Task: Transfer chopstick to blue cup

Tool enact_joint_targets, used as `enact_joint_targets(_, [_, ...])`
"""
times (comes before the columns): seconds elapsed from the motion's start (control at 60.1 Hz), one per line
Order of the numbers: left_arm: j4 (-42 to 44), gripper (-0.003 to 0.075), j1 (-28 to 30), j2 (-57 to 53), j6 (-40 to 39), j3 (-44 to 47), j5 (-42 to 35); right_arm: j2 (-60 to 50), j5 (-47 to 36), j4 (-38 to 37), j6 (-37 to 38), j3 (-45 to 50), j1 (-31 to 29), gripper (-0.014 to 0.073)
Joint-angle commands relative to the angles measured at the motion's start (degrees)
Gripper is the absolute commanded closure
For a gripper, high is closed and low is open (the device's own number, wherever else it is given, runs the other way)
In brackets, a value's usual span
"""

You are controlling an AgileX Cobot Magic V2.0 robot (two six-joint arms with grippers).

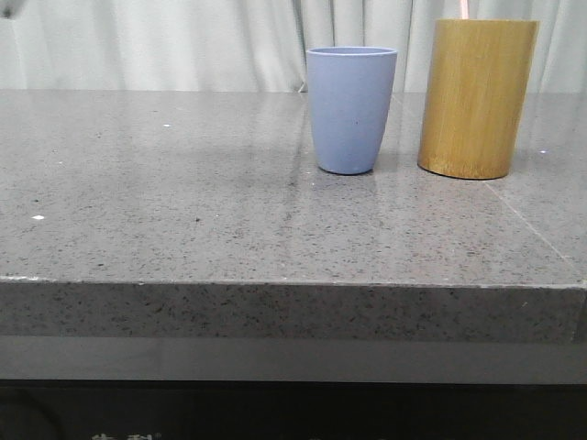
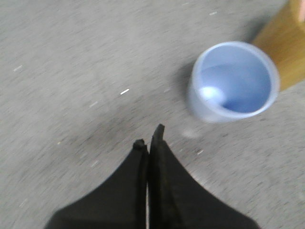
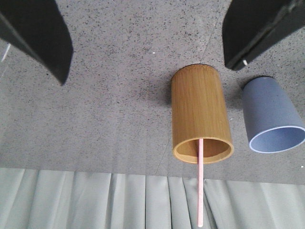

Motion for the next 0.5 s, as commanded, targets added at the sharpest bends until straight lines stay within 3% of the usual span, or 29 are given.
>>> enact_joint_targets(0.0, [0.5,0.0739,4.5,-8.7,-1.0,4.8,0.2,0.8,-4.3,0.1,0.1,-2.1,-0.4,-0.0050])
enact_joint_targets(0.25, [-0.9,0.0739,19.6,-26.5,-1.9,28.0,-10.5,0.8,-4.3,0.1,0.1,-2.1,-0.4,-0.0050])
enact_joint_targets(0.483, [-2.0,0.0739,25.2,-47.1,-2.0,53.2,-27.5,0.8,-4.3,0.1,0.1,-2.1,-0.4,-0.0050])
